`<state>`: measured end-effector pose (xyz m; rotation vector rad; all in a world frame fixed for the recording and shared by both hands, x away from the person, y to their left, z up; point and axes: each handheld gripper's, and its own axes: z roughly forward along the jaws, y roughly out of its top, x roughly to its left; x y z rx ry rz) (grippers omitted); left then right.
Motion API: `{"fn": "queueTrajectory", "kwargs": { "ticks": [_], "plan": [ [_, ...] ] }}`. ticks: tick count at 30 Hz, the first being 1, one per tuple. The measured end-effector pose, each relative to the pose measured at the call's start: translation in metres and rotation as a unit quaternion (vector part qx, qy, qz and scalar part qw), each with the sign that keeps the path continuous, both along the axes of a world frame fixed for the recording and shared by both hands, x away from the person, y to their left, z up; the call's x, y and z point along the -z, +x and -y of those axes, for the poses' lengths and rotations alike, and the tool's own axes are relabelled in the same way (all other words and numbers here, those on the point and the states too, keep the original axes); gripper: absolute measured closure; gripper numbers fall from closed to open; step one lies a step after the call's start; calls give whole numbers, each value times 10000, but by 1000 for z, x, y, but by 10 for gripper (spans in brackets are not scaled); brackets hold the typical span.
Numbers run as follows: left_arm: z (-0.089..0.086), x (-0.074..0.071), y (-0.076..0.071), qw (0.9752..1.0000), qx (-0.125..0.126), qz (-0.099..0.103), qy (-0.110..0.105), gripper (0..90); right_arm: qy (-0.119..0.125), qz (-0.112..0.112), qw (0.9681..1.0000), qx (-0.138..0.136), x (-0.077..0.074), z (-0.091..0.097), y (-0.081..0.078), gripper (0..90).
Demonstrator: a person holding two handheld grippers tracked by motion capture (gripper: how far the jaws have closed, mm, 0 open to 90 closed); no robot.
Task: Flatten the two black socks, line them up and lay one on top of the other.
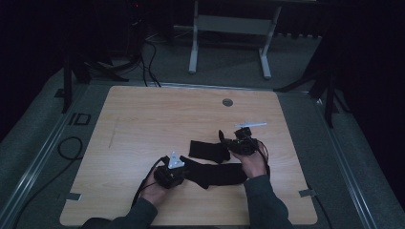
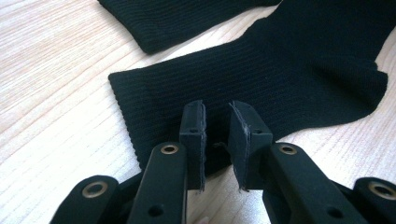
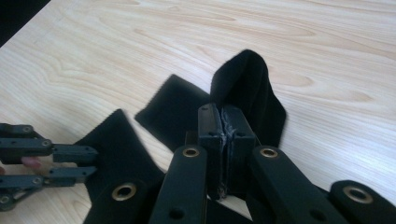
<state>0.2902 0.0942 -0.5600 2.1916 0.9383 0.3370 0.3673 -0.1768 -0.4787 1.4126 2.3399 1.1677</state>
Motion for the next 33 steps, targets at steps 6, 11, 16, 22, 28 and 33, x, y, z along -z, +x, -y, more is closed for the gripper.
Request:
{"fn": "queueTrajectory", "kwargs": {
  "ticks": [6,11,16,22,28,33],
  "plan": [
    [0,0,0,10000,30,-8,1,762,29,26,9995,305,4,28,-6,876],
    [0,0,0,10000,26,-1,9,762,28,30,9991,417,7,46,-13,873],
    [1,0,0,10000,26,12,19,762,-71,20,9981,611,11,63,-18,859],
    [0,0,0,10000,42,-8,-8,763,-346,106,9975,606,7,76,-25,732],
    [1,0,1,10000,46,-3,0,762,-419,199,9974,549,1,75,-23,699],
    [1,0,1,10000,37,-5,-13,762,-537,248,9981,151,2,58,-17,682]
  ]
}}
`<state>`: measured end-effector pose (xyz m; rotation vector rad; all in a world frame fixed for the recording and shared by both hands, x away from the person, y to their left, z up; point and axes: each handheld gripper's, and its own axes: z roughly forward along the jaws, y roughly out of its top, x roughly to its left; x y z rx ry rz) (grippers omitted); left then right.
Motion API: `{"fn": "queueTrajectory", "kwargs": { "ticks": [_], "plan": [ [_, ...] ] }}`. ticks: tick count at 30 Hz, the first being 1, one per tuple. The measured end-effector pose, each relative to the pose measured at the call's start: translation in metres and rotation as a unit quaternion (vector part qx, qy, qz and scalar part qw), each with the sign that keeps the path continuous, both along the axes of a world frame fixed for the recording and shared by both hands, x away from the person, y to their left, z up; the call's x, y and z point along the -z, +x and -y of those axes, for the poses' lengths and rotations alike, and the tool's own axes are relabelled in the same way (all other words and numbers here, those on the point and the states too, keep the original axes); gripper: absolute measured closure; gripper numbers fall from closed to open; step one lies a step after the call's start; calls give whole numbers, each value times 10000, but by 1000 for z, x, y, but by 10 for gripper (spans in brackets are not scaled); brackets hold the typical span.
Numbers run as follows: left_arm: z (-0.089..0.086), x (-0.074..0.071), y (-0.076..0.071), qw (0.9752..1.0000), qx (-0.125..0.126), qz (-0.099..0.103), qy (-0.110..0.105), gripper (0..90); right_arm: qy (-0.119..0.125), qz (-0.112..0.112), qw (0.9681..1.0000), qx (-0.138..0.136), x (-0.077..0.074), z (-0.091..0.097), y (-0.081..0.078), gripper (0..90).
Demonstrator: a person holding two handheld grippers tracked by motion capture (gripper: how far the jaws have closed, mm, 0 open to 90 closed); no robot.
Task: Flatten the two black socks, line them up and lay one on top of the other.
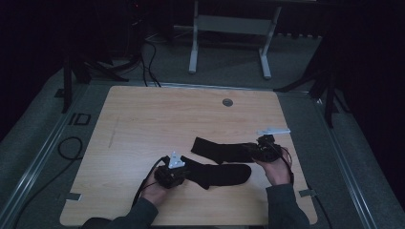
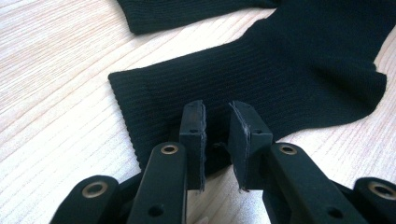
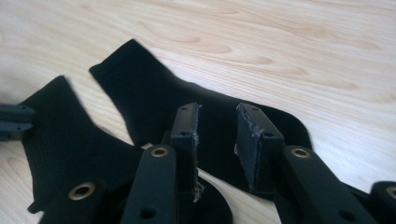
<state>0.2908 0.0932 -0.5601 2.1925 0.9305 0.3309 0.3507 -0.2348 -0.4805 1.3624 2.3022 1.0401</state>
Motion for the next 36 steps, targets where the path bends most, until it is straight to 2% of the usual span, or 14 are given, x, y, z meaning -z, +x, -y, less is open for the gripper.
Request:
{"fn": "queueTrajectory", "kwargs": {
  "ticks": [3,5,9,12,17,23,24,26,31,33,34,36],
  "plan": [
    [0,0,0,10000,-2,5,-10,762,-156,-21,9994,-293,3,-12,4,669],
    [0,0,0,10000,0,2,-9,762,-395,-50,9977,-557,8,-23,7,668],
    [0,0,0,10000,1,-2,-12,762,-712,-48,9940,-827,14,-39,11,668],
    [0,0,0,10000,3,-2,-11,762,-831,-40,9914,-1007,17,-50,15,664],
    [0,0,0,10000,6,-5,-14,761,-872,26,9891,-1184,21,-63,19,663],
    [0,0,1,10000,12,-10,-14,761,-1312,126,9815,-1389,29,-83,29,642],
    [0,0,1,10000,9,-10,-18,761,-1404,157,9794,-1441,31,-88,31,639],
    [1,0,1,10000,4,-9,-21,762,-1480,185,9765,-1557,32,-94,36,634],
    [0,0,1,10000,11,-16,-28,761,-1545,127,9726,-1731,37,-106,45,622],
    [0,0,1,10000,12,-23,-25,761,-1626,102,9683,-1894,39,-111,50,616],
    [0,0,1,10000,13,-27,-26,761,-1688,100,9651,-2001,41,-113,51,615],
    [0,0,1,10000,15,-33,-24,761,-1703,42,9617,-2146,42,-117,54,607]
  ]
}}
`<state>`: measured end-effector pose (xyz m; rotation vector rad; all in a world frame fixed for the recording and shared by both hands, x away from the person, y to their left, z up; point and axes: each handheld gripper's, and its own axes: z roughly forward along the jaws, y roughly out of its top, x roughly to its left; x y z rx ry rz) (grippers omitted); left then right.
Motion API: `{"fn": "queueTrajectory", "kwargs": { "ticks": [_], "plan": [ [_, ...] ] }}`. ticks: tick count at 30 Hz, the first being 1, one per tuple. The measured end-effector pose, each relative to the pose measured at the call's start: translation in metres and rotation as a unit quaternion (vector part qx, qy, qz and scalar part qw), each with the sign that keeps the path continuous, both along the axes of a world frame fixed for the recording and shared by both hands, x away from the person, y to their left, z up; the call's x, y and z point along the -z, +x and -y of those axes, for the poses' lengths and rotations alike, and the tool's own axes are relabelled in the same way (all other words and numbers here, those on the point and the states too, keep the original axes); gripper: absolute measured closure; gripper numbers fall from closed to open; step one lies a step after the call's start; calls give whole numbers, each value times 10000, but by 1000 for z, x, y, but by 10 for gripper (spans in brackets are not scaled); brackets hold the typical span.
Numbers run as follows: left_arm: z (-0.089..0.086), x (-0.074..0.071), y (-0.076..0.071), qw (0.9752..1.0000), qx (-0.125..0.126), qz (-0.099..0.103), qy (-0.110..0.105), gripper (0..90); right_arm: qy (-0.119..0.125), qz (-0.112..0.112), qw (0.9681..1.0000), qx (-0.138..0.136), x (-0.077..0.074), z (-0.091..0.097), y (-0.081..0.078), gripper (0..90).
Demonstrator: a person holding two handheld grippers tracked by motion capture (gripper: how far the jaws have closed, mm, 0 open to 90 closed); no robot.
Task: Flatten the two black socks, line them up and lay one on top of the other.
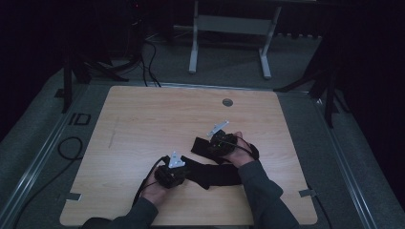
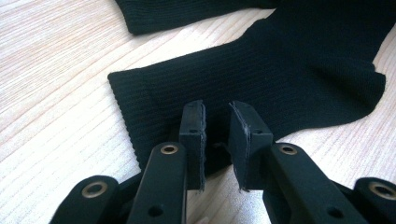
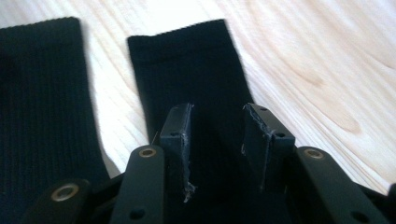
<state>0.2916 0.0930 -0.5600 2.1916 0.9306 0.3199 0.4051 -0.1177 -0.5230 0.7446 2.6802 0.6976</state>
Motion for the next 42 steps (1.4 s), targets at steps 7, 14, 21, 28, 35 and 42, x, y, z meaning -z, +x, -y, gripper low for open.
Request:
{"fn": "queueTrajectory", "kwargs": {
  "ticks": [7,14,21,28,35,42],
  "plan": [
    [0,0,0,10000,7,-1,6,761,-182,-488,9984,-232,13,-8,11,493],
    [1,0,0,10000,0,10,-13,761,-101,-712,9974,-46,13,-11,15,467],
    [1,0,0,10000,10,18,-12,761,49,-615,9975,343,14,-13,17,596],
    [1,0,0,10000,16,24,-18,761,192,-476,9963,685,15,-15,17,822],
    [1,0,0,10000,23,24,-19,761,324,-494,9955,748,14,-15,15,833],
    [2,0,0,10000,29,30,-3,761,427,-359,9967,590,2,-13,5,834]
  ]
}}
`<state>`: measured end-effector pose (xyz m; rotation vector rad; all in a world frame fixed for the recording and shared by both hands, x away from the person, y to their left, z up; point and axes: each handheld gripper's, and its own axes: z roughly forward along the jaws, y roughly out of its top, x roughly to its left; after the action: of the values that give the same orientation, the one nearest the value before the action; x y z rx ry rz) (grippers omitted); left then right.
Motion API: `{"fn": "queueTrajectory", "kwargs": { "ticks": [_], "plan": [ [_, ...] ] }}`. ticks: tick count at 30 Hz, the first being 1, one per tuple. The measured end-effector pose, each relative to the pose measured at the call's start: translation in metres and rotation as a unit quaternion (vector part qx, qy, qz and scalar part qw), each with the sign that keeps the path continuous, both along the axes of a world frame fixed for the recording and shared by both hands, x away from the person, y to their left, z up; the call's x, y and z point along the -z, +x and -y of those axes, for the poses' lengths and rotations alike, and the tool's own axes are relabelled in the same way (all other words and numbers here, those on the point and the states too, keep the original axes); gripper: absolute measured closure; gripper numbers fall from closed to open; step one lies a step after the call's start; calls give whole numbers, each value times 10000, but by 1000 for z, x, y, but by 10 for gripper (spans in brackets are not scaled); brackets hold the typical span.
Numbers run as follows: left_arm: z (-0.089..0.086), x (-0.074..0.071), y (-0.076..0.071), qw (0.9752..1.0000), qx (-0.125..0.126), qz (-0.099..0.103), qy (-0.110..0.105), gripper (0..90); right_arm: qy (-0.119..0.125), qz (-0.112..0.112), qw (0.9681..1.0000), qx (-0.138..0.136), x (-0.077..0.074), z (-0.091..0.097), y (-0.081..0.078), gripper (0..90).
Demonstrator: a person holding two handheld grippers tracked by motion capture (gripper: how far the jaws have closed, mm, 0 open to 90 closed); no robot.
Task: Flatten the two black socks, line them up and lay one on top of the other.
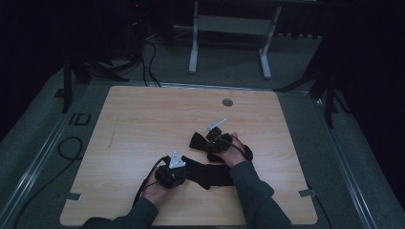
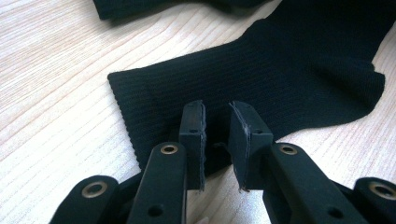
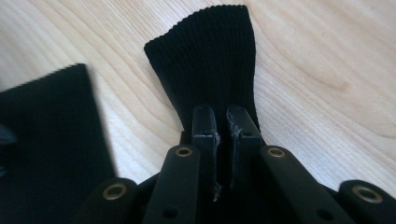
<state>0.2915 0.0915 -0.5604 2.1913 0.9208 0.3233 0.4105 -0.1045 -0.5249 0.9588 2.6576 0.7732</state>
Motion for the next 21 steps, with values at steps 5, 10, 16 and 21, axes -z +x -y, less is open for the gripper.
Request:
{"fn": "queueTrajectory", "kwargs": {
  "ticks": [5,10,16,21],
  "plan": [
    [0,0,0,10000,-6,0,-11,761,180,87,9998,-78,-16,10,-9,833],
    [0,0,0,10000,-10,-7,-22,760,298,135,9993,-175,-29,21,-21,833],
    [0,0,0,10000,-9,8,-18,760,353,341,9985,-257,-46,36,-39,832],
    [0,0,0,10000,-11,6,-29,760,410,433,9976,-353,-57,40,-53,832]
  ]
}}
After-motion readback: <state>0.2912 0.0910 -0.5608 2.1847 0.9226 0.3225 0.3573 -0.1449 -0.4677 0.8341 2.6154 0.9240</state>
